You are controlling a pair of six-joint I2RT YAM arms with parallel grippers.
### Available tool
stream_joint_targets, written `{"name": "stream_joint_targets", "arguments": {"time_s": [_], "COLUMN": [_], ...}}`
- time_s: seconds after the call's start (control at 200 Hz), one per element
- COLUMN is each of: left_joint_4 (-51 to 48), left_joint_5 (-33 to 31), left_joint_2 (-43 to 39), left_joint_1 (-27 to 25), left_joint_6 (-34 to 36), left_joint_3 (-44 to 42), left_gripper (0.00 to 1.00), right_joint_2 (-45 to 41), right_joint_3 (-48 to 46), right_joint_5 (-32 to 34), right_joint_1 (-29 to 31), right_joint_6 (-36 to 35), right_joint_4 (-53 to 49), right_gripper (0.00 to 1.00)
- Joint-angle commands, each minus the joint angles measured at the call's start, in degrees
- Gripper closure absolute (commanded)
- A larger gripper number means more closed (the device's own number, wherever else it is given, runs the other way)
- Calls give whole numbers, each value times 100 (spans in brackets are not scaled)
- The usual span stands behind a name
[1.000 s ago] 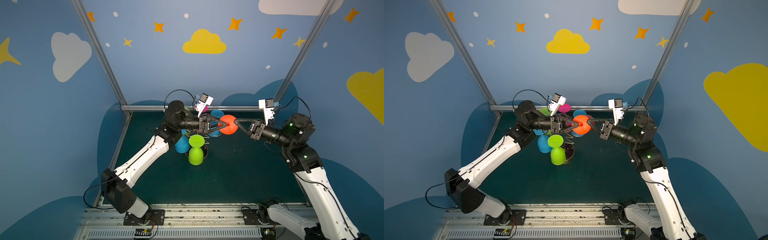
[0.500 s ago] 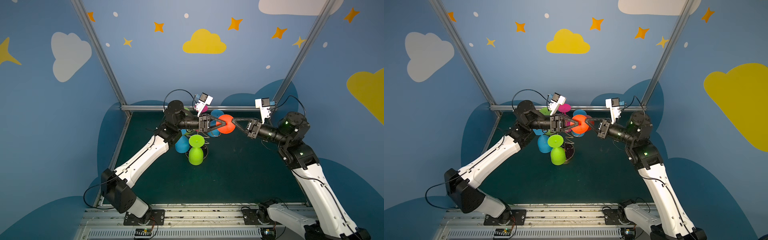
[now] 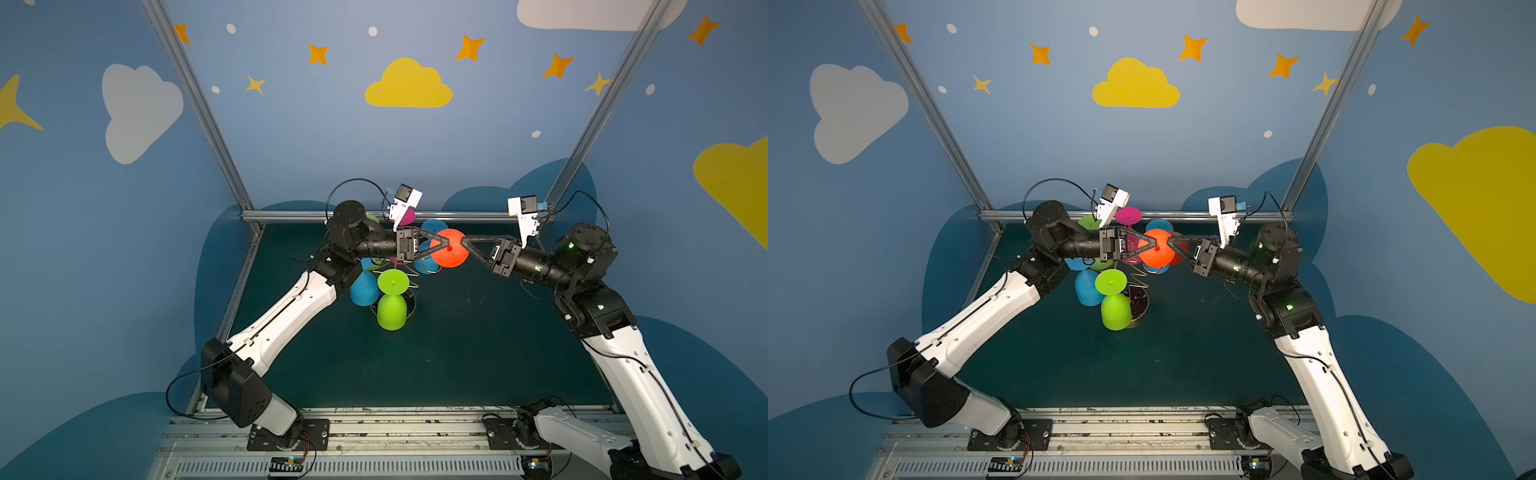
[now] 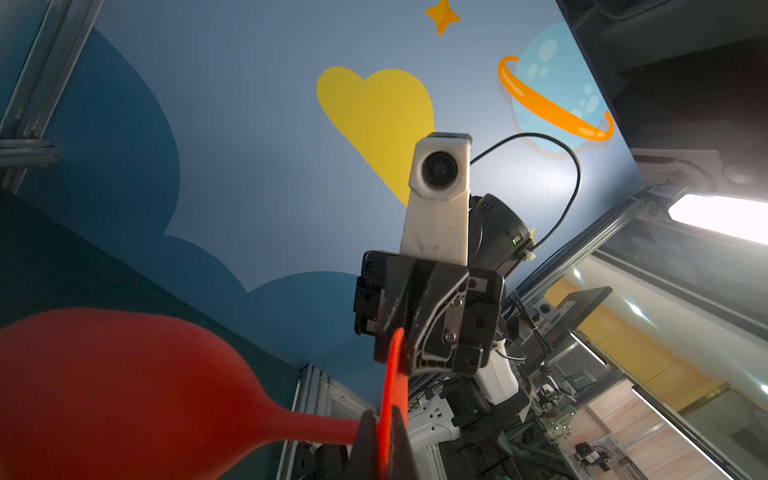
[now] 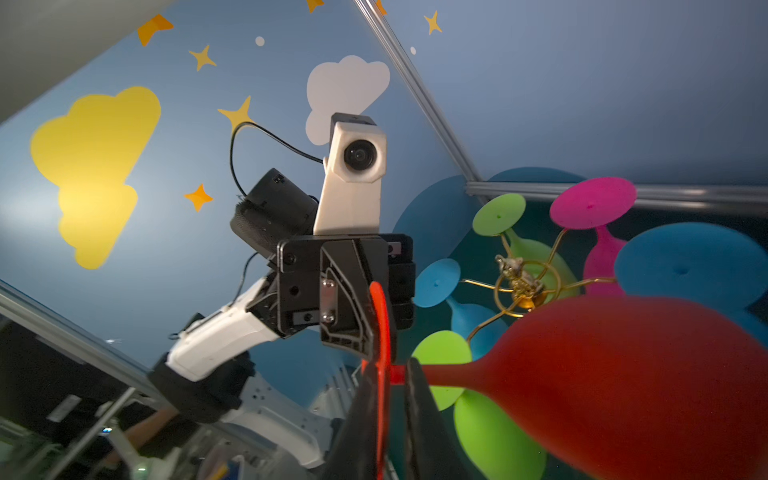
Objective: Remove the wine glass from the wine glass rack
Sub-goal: 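Reach the left gripper to the red glass's foot while right holds it, then grip the red glass foot with the left gripper and open the right gripper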
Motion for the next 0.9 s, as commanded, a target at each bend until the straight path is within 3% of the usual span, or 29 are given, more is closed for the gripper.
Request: {"name": "stream_joint_targets", "arguments": {"time_s": [0.0, 0.065, 0.16, 0.29, 0.531, 0.711, 0.896], "left_joint_4": [221, 219, 205, 251, 370, 273, 300], "left_joint_5": [-111, -150, -125, -30, 228, 236, 259], "left_joint_2": [-387, -461, -542, -579, -622, -715, -736], "left_joint_1": [174, 253, 322, 395, 439, 462, 475], "left_joint_6": [-372, -531, -717, -1018, -1384, -1354, -1409], "left_joint_3": [-2, -36, -37, -52, -77, -108, -162], "left_gripper": [97, 97, 97, 97, 97, 97, 97], "right_joint_2": [-194, -352, -625, -827, -796, -621, -291], "right_joint_3": [61, -52, -417, -831, -1182, -1207, -1008], "right_joint_5": [362, 677, 1243, 1322, 695, 184, 151], "right_joint_1": [-28, -60, -64, -57, 15, 126, 242], "right_joint_6": [-465, -860, -1521, -2406, -4092, -4905, -5277], "right_joint_4": [-294, -421, -337, 137, 989, 1229, 1178], "right_gripper": [57, 41, 27, 16, 11, 10, 10]}}
